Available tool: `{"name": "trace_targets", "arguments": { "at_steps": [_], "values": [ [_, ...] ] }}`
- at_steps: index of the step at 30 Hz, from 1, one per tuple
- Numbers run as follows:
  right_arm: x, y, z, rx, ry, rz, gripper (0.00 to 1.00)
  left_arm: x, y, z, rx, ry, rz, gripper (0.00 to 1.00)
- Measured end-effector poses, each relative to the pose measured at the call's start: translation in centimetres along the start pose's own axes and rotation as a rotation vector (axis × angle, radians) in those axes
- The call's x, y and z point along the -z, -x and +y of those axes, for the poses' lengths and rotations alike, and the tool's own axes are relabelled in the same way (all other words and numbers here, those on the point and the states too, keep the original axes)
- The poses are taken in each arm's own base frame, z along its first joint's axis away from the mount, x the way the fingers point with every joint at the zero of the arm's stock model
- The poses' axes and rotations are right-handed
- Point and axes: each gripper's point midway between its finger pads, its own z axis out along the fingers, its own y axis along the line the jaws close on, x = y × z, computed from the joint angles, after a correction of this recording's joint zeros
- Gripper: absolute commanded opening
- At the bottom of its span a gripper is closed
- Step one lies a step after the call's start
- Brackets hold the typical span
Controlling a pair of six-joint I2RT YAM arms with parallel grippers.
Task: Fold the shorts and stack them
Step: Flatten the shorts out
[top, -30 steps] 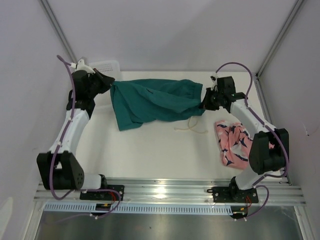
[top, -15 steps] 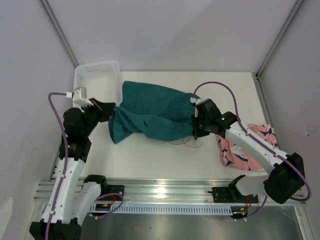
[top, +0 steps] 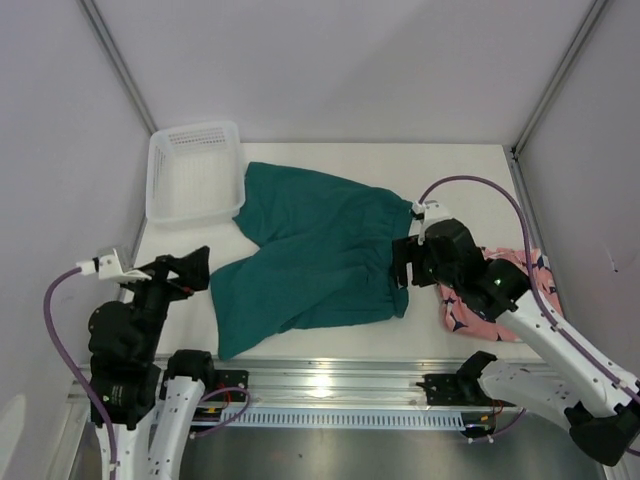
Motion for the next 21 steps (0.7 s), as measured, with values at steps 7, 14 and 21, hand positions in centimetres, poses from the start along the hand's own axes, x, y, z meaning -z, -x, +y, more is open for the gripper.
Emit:
{"name": "trace_targets", "arguments": {
  "at_steps": [7,14,21],
  "values": [
    [-6.9,0.0,-0.3,-0.091,0.008,0.112,0.62,-6.1,-2.1,1.3,0.008,0.107,0.21,0.99],
    [-15.5,0.3,-1.0,-0.256,0.056,0.238,0.42,-15.0,-10.0,5.2,0.126,0.268,0.491,0.99],
    [-16.8,4.2,0.6,-0.288,0.147,0.164,0.45,-18.9,-12.3,10.5,0.342,0.484,0.475,0.99]
  ]
}}
